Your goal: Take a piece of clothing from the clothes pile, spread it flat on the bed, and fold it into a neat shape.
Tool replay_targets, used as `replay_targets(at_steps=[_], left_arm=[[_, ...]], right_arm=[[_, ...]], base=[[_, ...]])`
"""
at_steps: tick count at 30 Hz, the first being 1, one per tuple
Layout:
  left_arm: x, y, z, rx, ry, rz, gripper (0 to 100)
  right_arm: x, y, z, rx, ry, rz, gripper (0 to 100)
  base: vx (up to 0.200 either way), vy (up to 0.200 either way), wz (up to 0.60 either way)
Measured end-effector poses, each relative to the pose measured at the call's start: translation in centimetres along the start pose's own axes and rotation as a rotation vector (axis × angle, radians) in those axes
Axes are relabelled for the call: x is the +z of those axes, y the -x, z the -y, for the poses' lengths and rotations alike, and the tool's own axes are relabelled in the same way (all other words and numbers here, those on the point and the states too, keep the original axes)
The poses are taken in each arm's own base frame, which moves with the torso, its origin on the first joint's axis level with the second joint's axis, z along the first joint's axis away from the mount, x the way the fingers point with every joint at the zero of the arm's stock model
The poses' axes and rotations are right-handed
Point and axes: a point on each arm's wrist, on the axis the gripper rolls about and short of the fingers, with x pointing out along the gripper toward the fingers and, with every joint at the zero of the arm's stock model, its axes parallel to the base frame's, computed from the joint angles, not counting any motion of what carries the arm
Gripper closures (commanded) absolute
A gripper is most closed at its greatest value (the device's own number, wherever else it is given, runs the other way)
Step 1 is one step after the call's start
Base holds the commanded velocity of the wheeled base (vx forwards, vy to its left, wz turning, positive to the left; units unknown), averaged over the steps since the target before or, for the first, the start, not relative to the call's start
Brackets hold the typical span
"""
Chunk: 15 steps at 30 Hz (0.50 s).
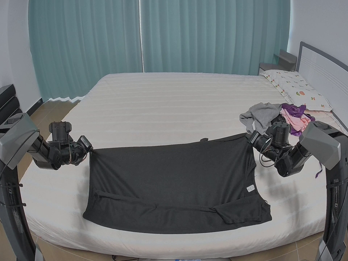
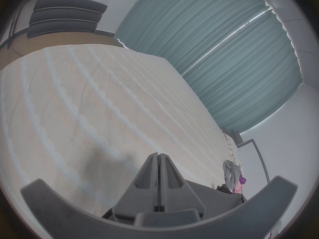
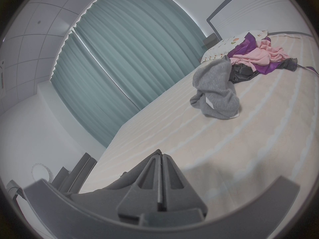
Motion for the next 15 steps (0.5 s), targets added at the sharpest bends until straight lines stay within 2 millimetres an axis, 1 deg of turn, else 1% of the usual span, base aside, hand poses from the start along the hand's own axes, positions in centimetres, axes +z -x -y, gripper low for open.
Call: replay_targets(at_steps=[4, 10, 15], left_arm=[[0.04, 0.05, -0.01, 0.000, 0.000, 0.001, 100], [-0.04, 0.06, -0.08, 0.002, 0.001, -0.003, 100], [-0.18, 0.06, -0.19, 0.004, 0.001, -0.008, 100]], right_arm=[[-0.22, 0.38, 0.30, -0.009, 0.004, -0.016, 100], [-0.15, 0.64, 0.02, 0.005, 0.002, -0.007, 100], [-0.69, 0.96, 0.21, 0.000, 0.003, -0.036, 100]], base=[[0.000, 0.000, 0.00], [0.000, 0.000, 0.00], [0.000, 0.000, 0.00]])
